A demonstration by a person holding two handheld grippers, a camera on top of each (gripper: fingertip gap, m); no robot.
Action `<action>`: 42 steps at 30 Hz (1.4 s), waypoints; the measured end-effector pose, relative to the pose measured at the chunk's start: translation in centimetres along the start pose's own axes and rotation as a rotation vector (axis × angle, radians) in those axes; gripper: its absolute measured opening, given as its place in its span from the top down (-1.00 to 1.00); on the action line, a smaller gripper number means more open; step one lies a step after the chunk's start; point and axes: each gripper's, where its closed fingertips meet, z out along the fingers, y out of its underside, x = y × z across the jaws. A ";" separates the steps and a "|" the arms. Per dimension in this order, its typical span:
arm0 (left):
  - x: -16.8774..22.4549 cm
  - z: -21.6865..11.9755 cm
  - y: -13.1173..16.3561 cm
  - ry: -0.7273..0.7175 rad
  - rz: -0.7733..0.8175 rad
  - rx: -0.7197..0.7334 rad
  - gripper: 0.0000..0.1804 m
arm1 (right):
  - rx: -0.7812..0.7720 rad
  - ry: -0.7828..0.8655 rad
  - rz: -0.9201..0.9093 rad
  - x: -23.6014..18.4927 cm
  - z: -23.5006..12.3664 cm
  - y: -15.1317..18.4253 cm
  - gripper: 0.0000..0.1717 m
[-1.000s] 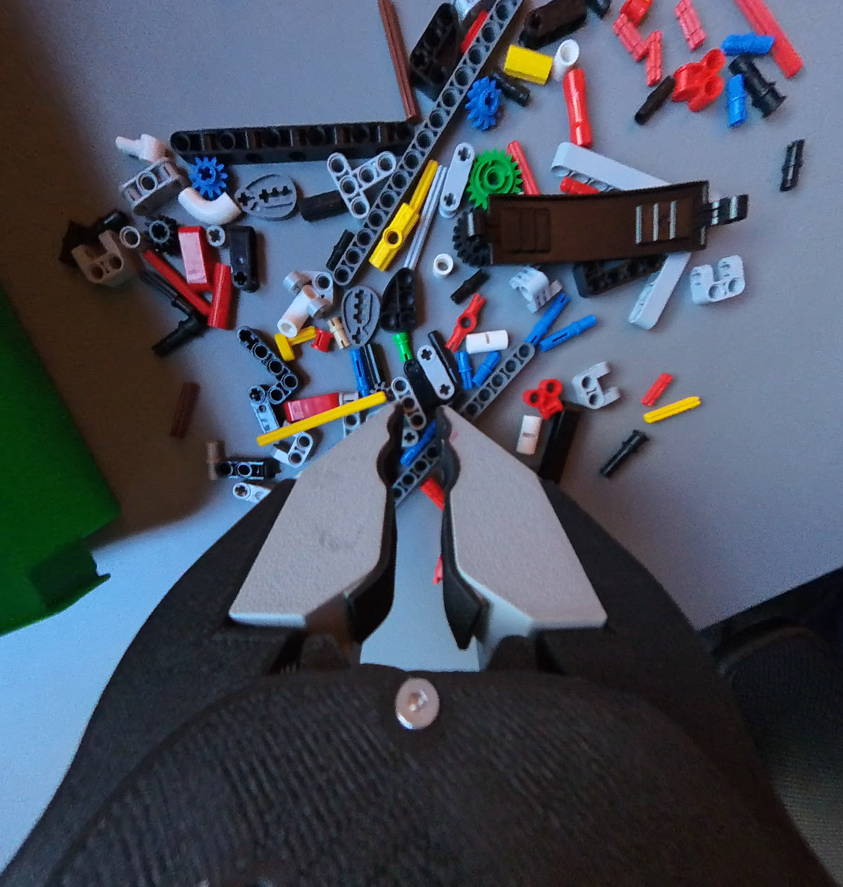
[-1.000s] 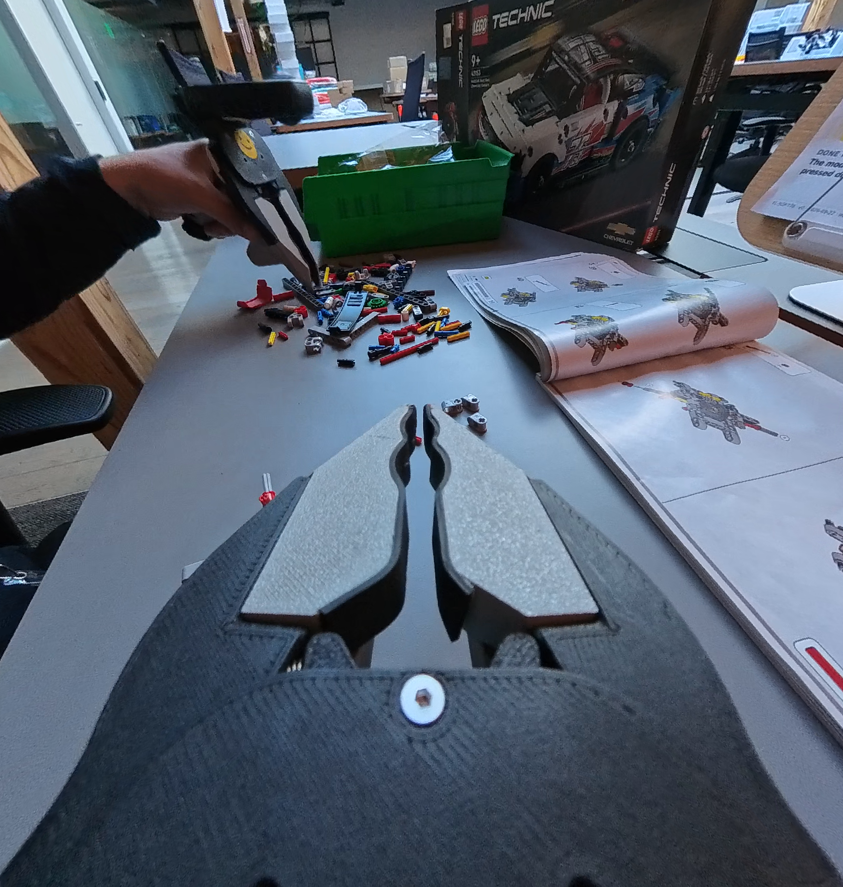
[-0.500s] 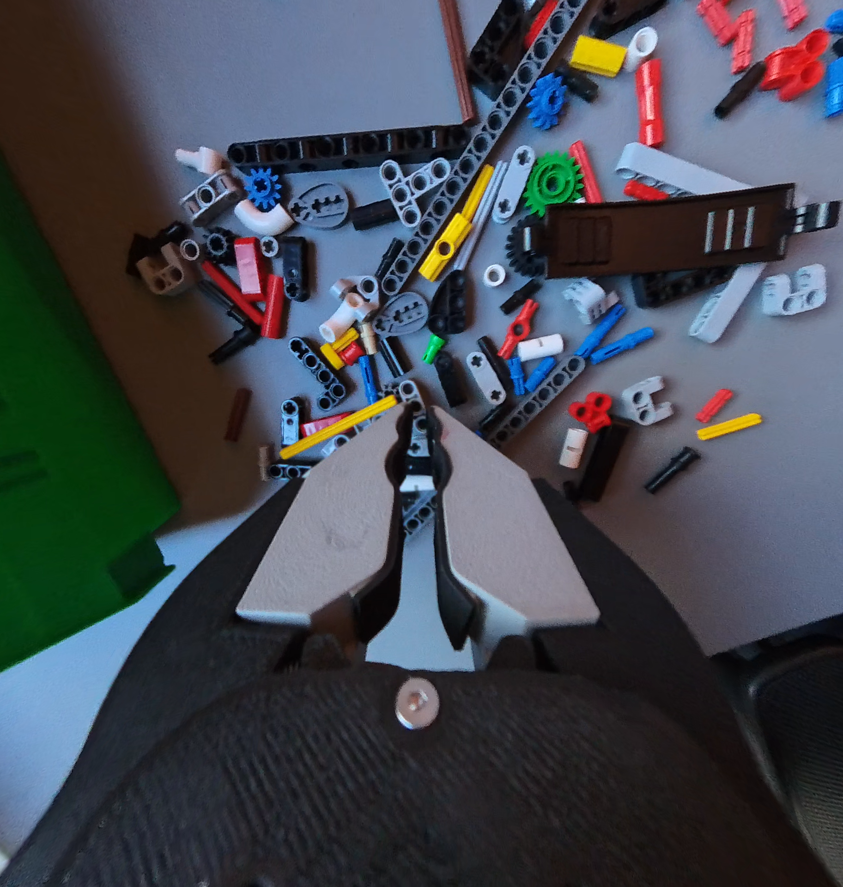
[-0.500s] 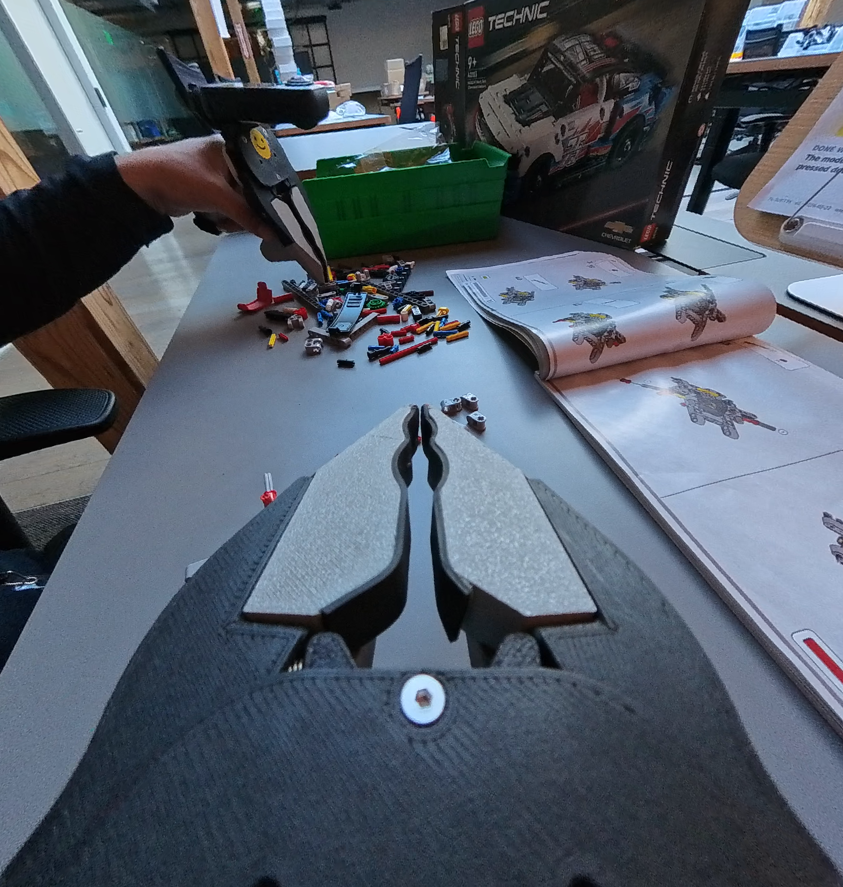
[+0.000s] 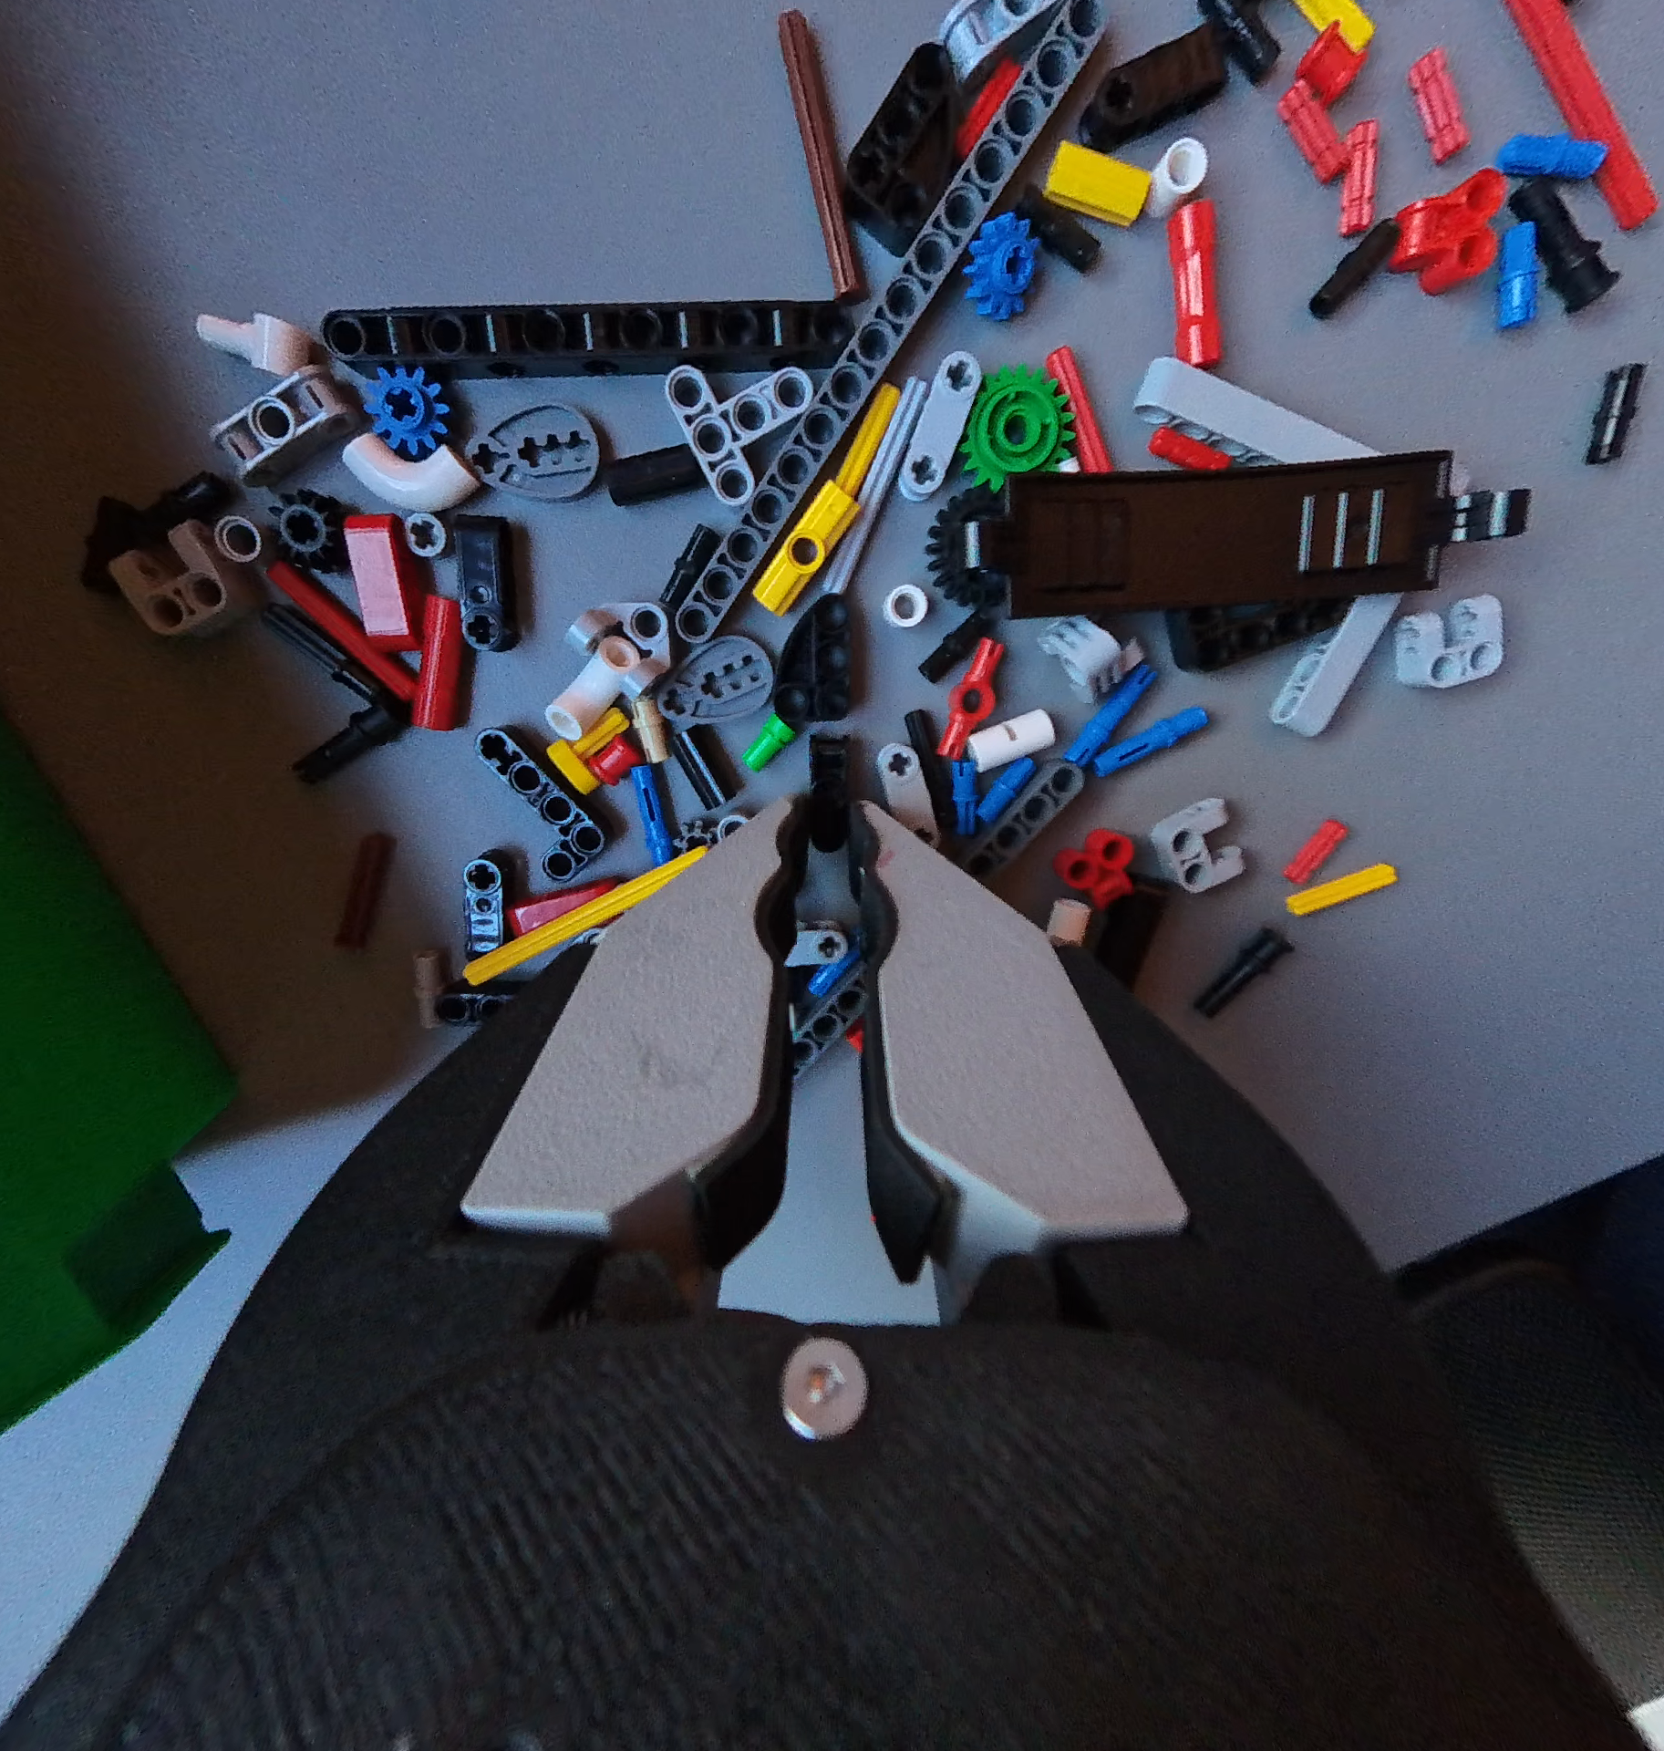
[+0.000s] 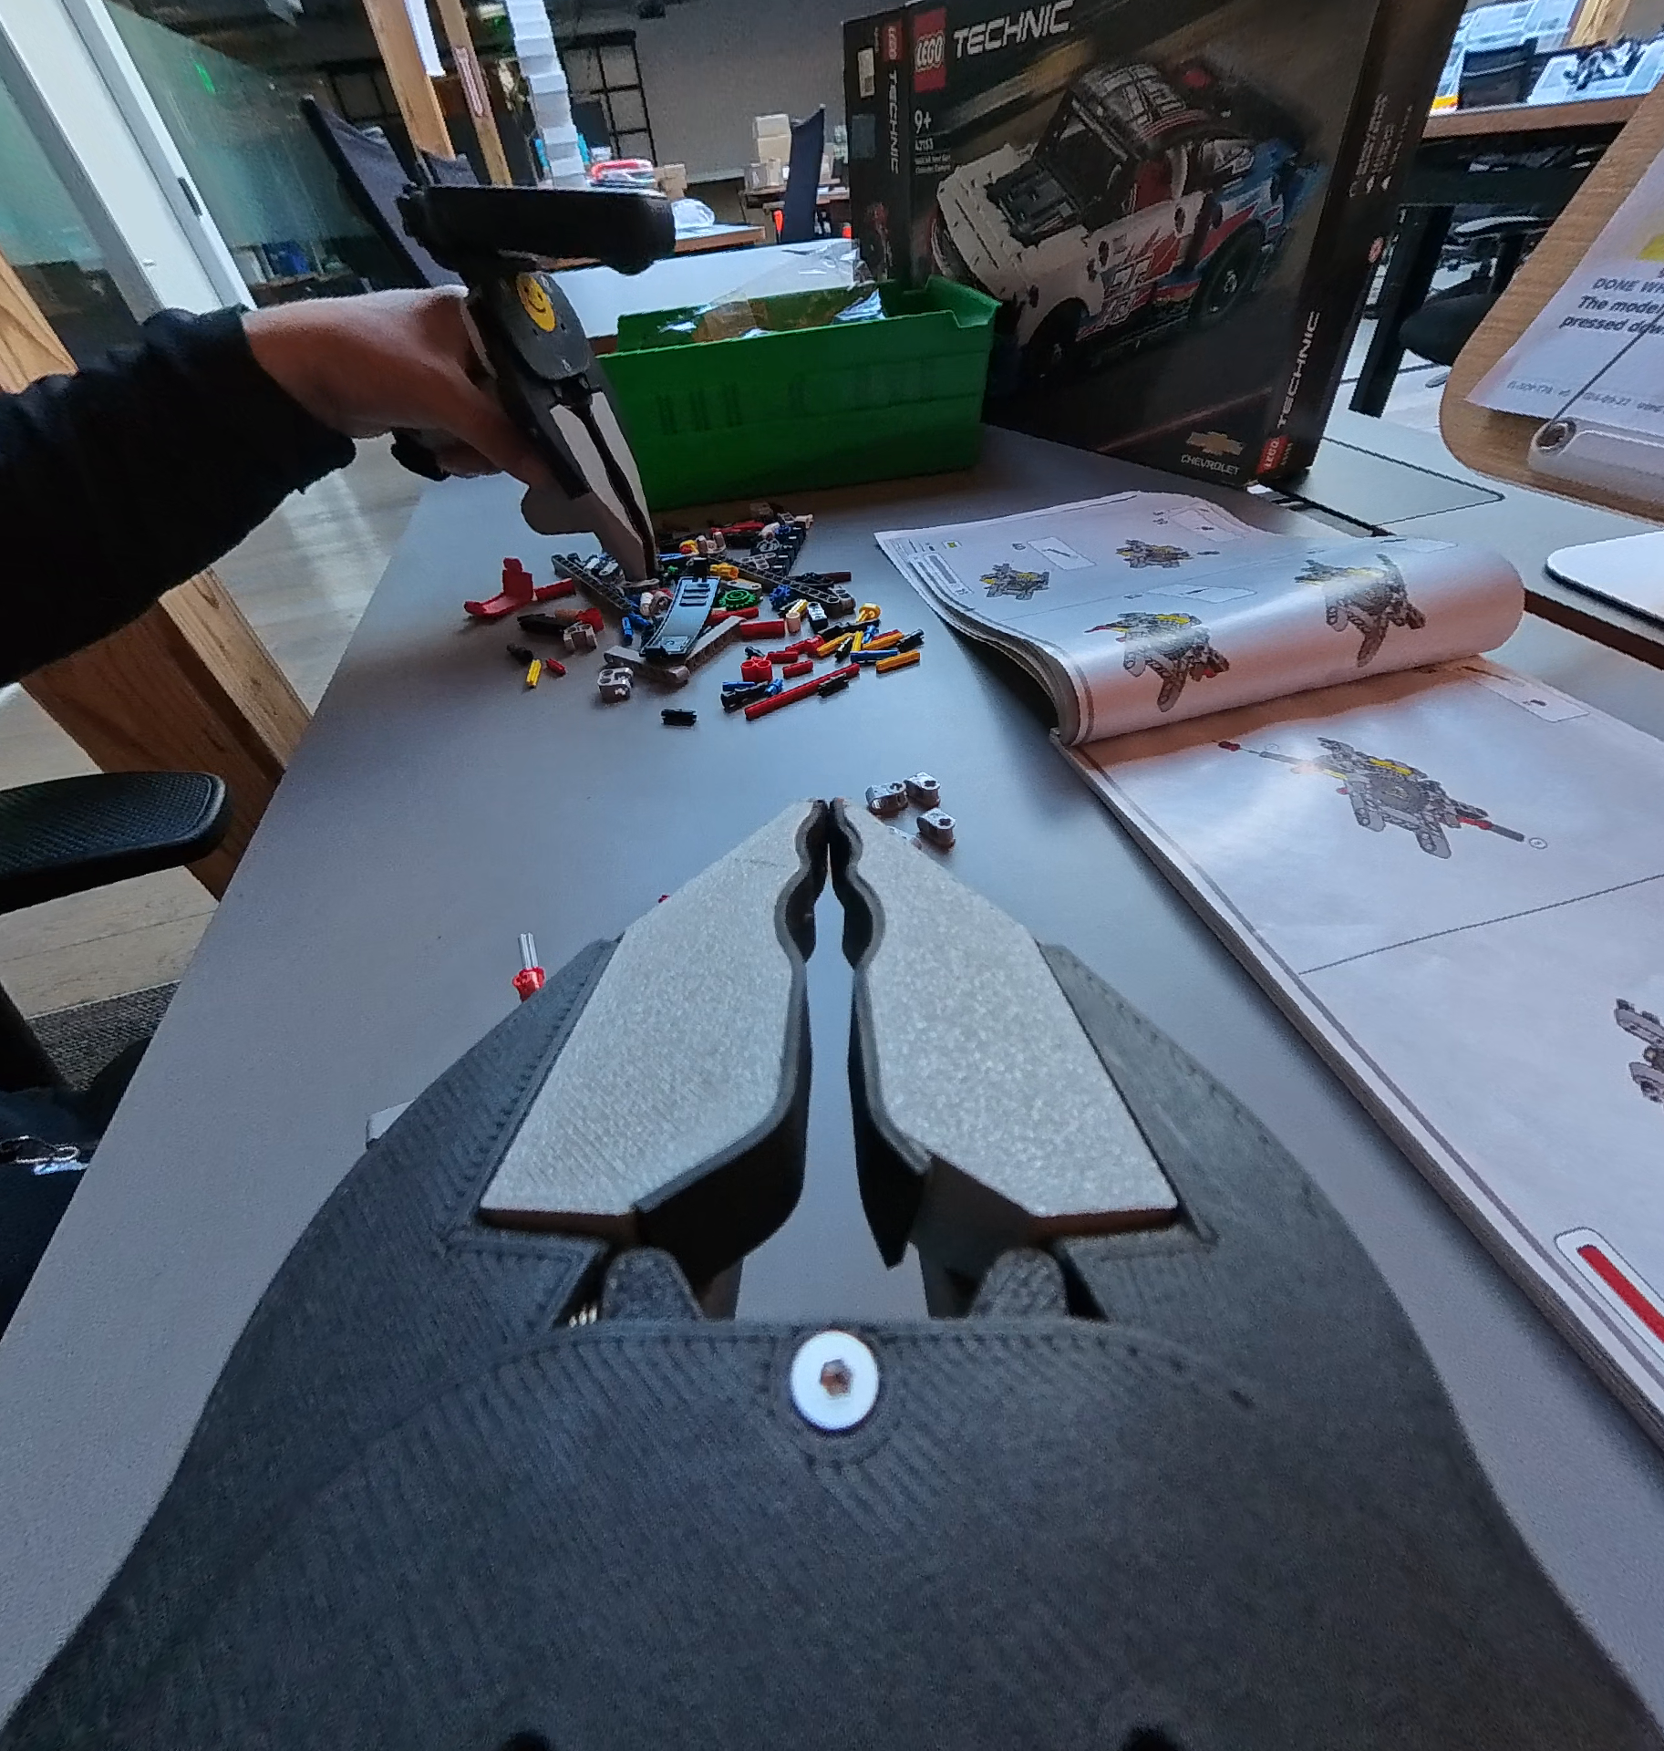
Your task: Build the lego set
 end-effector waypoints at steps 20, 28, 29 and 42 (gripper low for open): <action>9.5 -4.1 -10.8 -0.179 0.423 0.358 0.94 | -0.003 -0.019 0.021 -0.4 0.1 0.0 1.00; 17.8 1.5 -16.4 -0.088 0.702 0.277 0.95 | 0.001 -0.035 0.033 -0.2 -0.1 -0.1 1.00; 18.4 2.1 -17.0 -0.069 0.723 0.261 0.94 | 0.004 -0.038 0.040 -0.2 -0.1 -0.2 1.00; 21.1 8.2 -20.9 0.051 0.868 0.038 0.94 | 0.001 -0.049 0.013 -0.9 -0.1 -0.4 1.00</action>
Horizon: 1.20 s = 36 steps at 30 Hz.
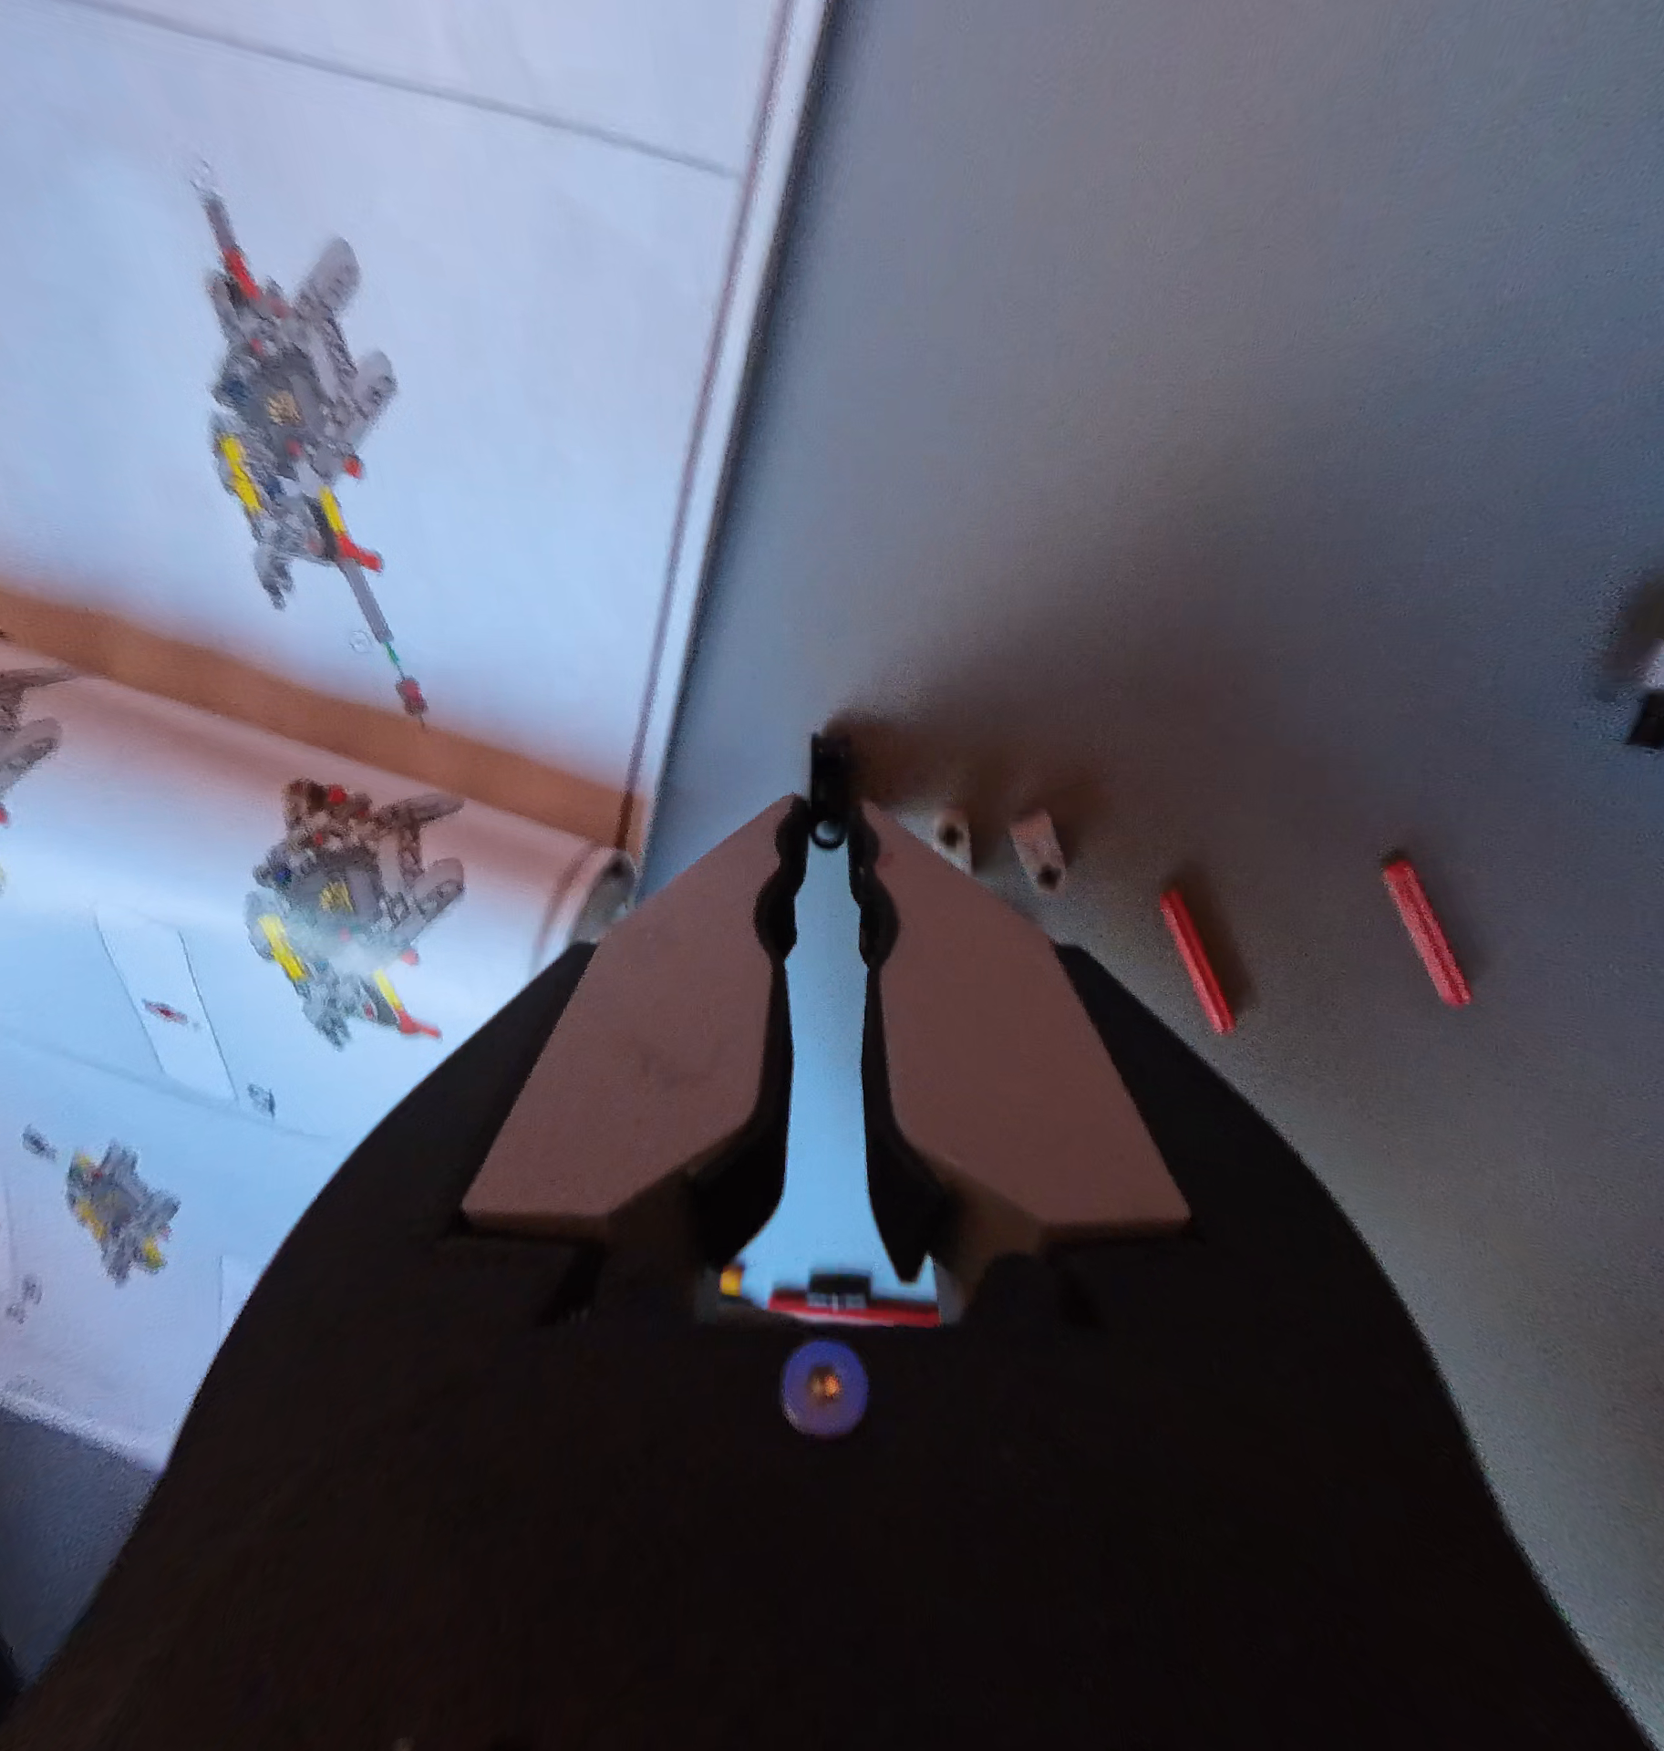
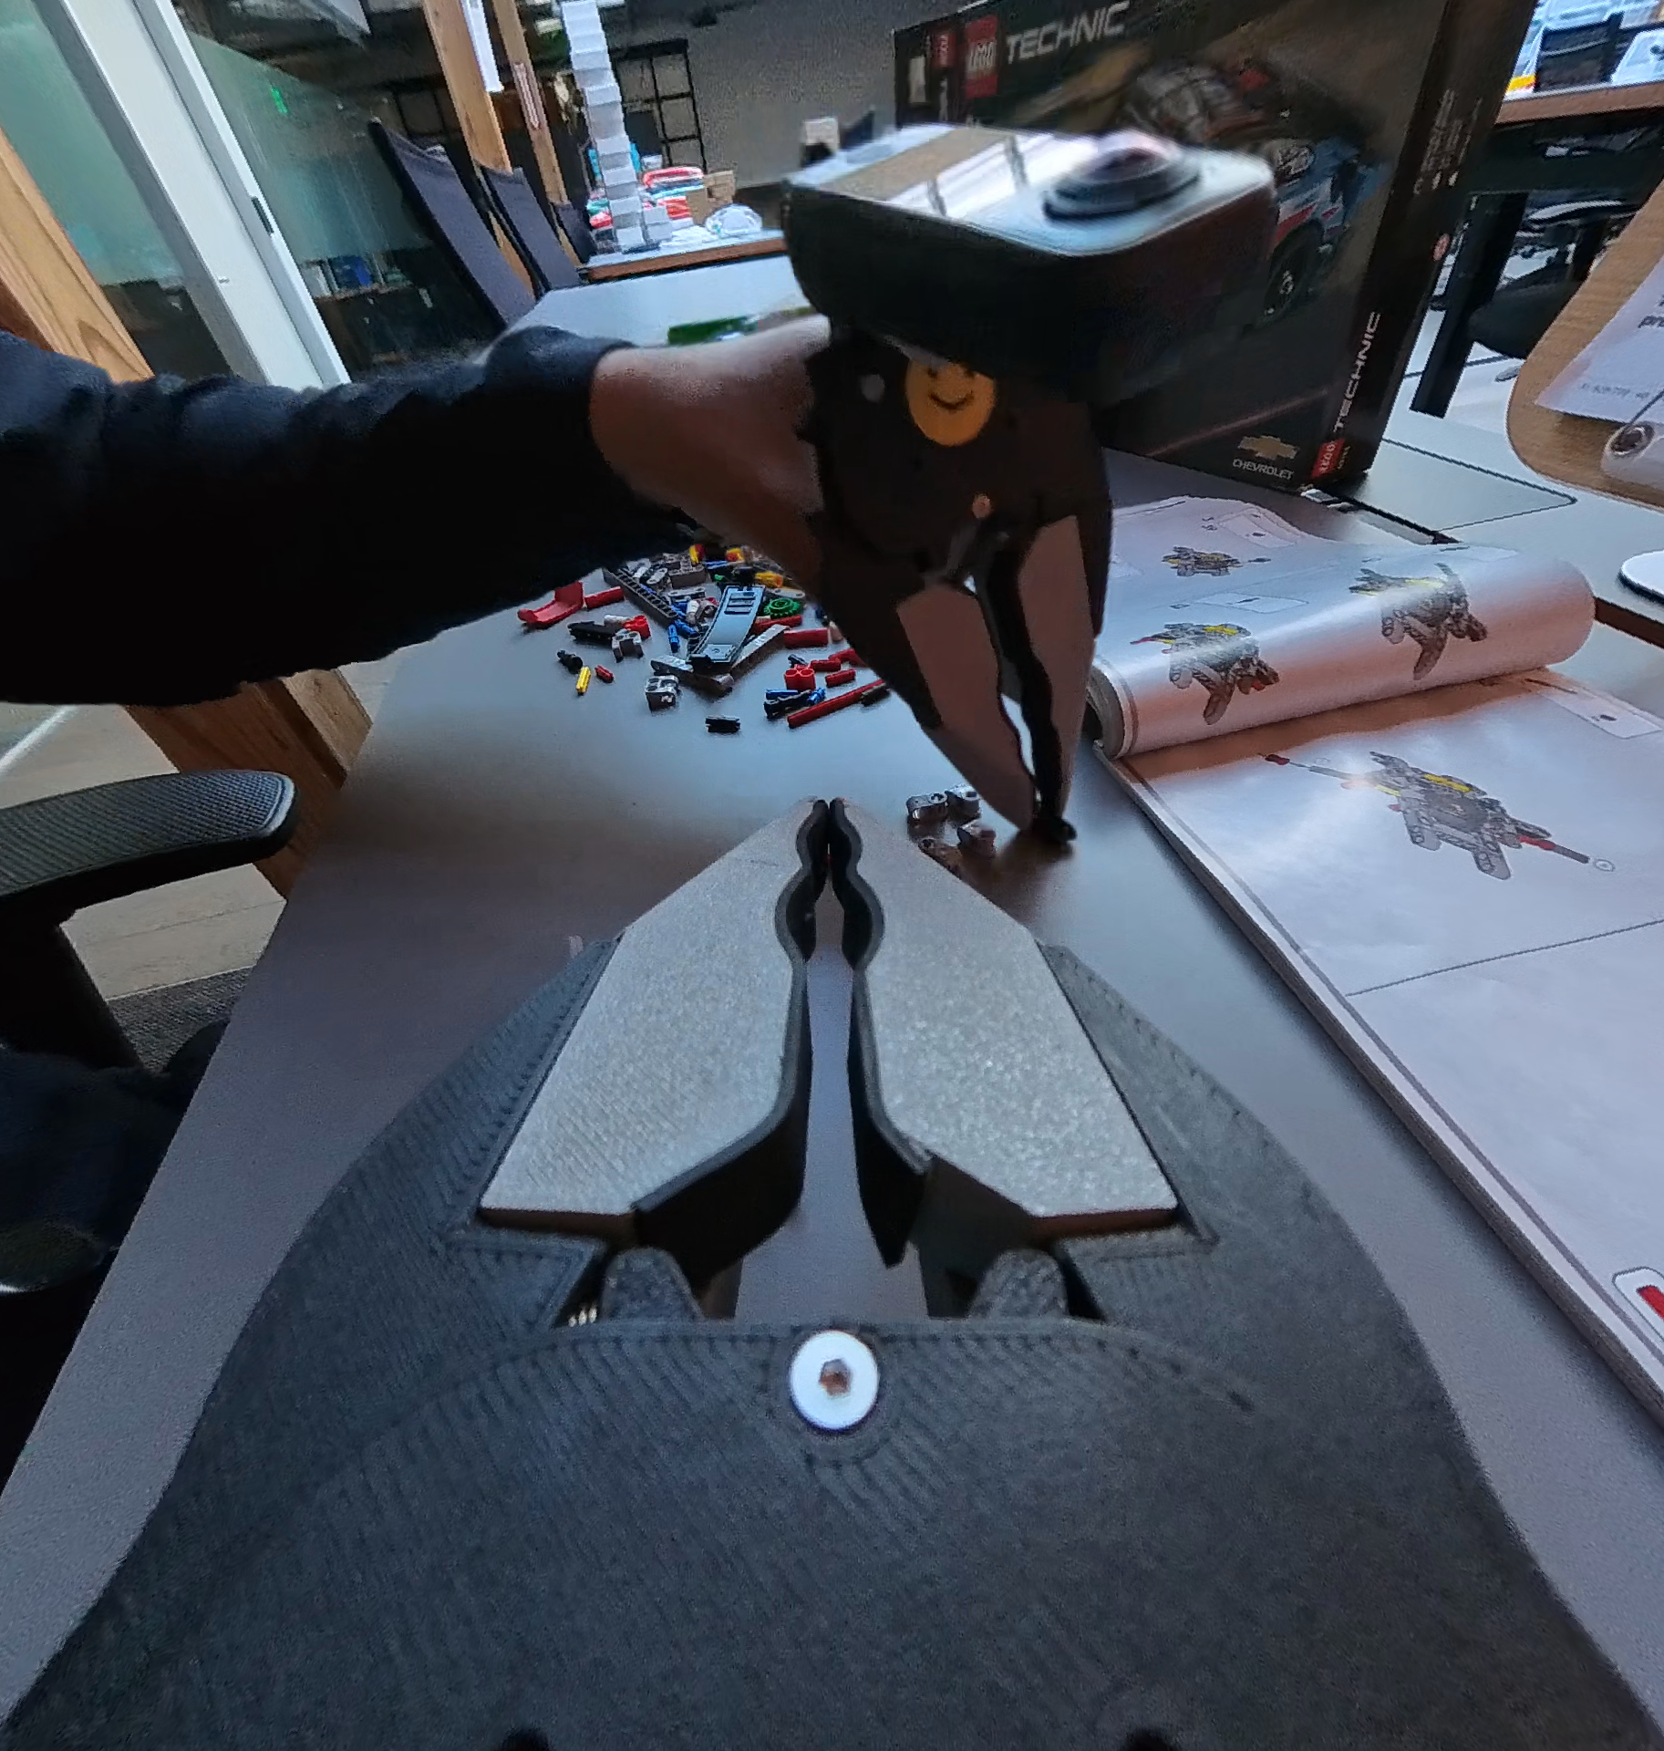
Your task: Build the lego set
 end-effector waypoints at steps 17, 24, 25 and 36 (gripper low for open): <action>-2.7 -14.1 14.4 -0.271 -0.342 -0.019 0.94 | 0.004 0.014 -0.032 -0.2 -0.1 -0.3 1.00; 0.3 -16.3 24.7 -0.300 -0.563 -0.071 0.96 | -0.016 0.024 -0.032 -0.1 0.2 0.2 1.00; 0.6 -16.3 25.8 -0.302 -0.595 -0.075 0.97 | -0.015 0.028 -0.031 0.0 0.2 0.2 1.00; 3.7 -12.6 32.1 -0.159 -0.833 -0.130 0.92 | -0.007 0.057 -0.011 0.5 -0.1 0.3 1.00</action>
